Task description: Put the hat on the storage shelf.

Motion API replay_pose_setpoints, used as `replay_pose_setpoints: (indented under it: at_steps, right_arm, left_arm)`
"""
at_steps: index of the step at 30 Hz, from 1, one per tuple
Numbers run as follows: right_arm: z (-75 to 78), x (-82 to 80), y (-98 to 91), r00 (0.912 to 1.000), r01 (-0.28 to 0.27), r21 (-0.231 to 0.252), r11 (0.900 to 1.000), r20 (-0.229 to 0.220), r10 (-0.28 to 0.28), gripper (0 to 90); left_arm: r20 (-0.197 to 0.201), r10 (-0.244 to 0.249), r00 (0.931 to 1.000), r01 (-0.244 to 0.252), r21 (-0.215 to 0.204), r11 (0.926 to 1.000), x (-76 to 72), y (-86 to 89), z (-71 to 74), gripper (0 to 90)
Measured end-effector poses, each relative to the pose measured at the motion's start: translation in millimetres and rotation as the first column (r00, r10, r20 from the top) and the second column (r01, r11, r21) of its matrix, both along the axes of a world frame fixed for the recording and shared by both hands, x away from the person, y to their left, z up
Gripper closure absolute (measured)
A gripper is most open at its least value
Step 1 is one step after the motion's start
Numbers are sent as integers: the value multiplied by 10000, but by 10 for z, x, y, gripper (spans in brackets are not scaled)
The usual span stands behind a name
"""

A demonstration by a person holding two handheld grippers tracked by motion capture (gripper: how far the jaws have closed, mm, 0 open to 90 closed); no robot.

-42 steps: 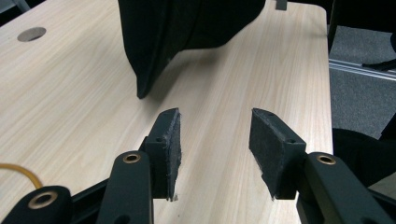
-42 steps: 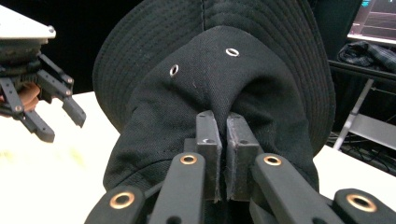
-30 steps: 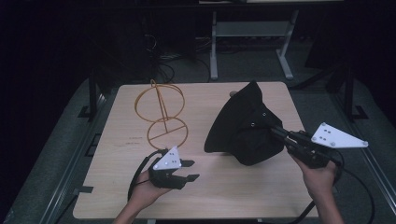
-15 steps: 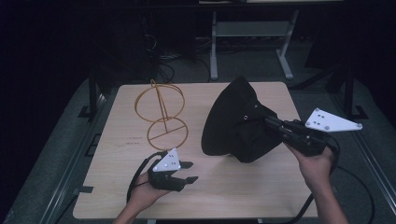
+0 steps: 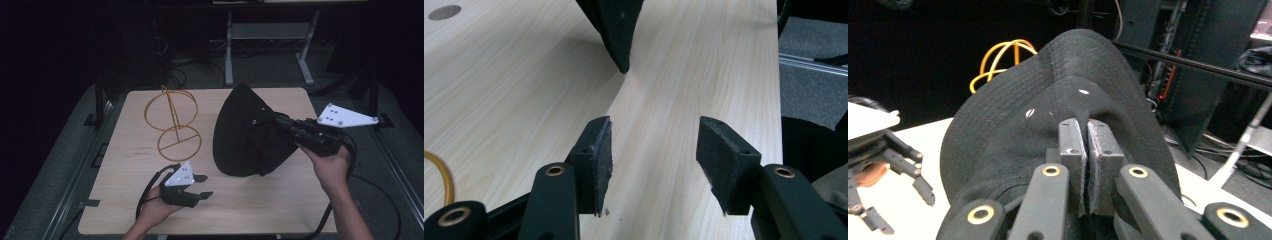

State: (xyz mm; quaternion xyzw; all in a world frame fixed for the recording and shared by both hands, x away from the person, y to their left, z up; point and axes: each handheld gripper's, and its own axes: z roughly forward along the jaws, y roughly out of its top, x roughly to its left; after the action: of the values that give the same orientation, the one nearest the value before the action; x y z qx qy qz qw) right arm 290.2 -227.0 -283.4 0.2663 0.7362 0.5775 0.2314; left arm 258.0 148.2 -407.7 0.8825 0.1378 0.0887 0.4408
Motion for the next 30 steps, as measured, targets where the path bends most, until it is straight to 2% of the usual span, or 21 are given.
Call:
replay_pose_setpoints:
  at_steps: [2, 5, 8, 20, 30]
  right_arm:
    - [6, 14, 1, 10000, -5, 47, 10000, -27, 5, 862]
    - [47, 53, 3, 9999, -119, 405, 9991, -119, 124, 863]
    - [98, 78, 17, 9999, -99, 454, 9989, -78, 103, 863]
    - [280, 198, 149, 9995, -307, 286, 9991, -93, 310, 865]
    - [550, 338, 338, 9977, -674, 112, 9977, -72, 675, 865]
  left_arm:
    - [9, -1, 10000, 1, -23, 10000, -3, -1, 1, 475]
    - [56, -30, 10000, 31, -68, 10000, -2, 4, 5, 473]
    - [52, -32, 10000, 32, -135, 9999, -1, 1, -3, 468]
    - [146, -237, 9996, 236, 65, 9997, -24, -53, -30, 460]
    - [208, -372, 9991, 372, 9, 9993, -24, -66, -39, 448]
